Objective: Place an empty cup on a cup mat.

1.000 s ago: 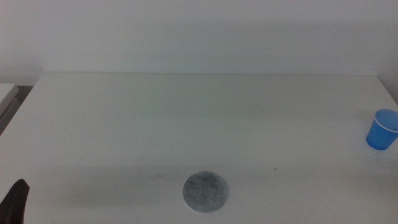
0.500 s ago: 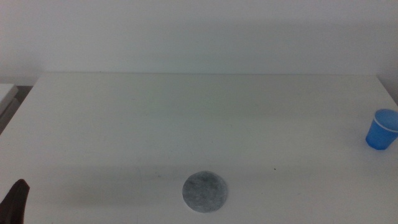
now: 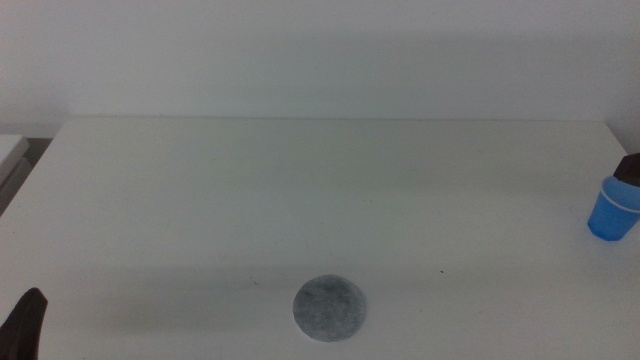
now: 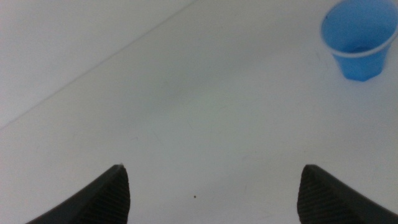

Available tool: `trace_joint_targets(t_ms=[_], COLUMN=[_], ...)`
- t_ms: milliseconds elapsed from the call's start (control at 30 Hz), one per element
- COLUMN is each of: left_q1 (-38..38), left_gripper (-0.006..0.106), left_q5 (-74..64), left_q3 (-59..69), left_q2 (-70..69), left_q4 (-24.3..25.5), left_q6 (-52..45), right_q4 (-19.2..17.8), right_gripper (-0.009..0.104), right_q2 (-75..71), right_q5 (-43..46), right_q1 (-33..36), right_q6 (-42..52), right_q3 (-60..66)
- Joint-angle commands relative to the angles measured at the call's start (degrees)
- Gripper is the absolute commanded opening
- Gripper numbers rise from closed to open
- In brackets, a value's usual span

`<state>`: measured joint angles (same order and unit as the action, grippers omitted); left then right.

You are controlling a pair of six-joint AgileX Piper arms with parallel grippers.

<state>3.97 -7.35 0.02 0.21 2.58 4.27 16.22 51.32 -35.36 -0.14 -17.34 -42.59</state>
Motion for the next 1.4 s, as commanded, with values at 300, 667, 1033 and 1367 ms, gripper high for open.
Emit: trace_joint_targets(t_ms=[300,667,1033,1367], left_q1=[0.1,0.1,0.1,0.1], left_gripper=[0.094,0.094,0.094,0.094], left_q5=[0.7,0.7,0.7,0.7], left_q3=[0.0,0.0,0.0,0.0], left_q2=[-0.2,-0.2,-0.2,-0.2], left_q4=[0.0,0.0,0.0,0.0], left_q6=[0.2,0.2,0.2,0.2], right_q4=[-9.7,-8.3,-7.9,-7.1], right_gripper=[0.093,0.093,0.093,0.050], right_q2=[9.7,32.9,47.4,56.8], right_q5=[-10.7,-17.0,-8.2,-3.7], right_q1=[-0.6,-12.6,-19.3,-19.3], right_q6=[2.3,7.1,6.9,6.9], right_q3=[-12.8,-27.2,-27.9,-30.6])
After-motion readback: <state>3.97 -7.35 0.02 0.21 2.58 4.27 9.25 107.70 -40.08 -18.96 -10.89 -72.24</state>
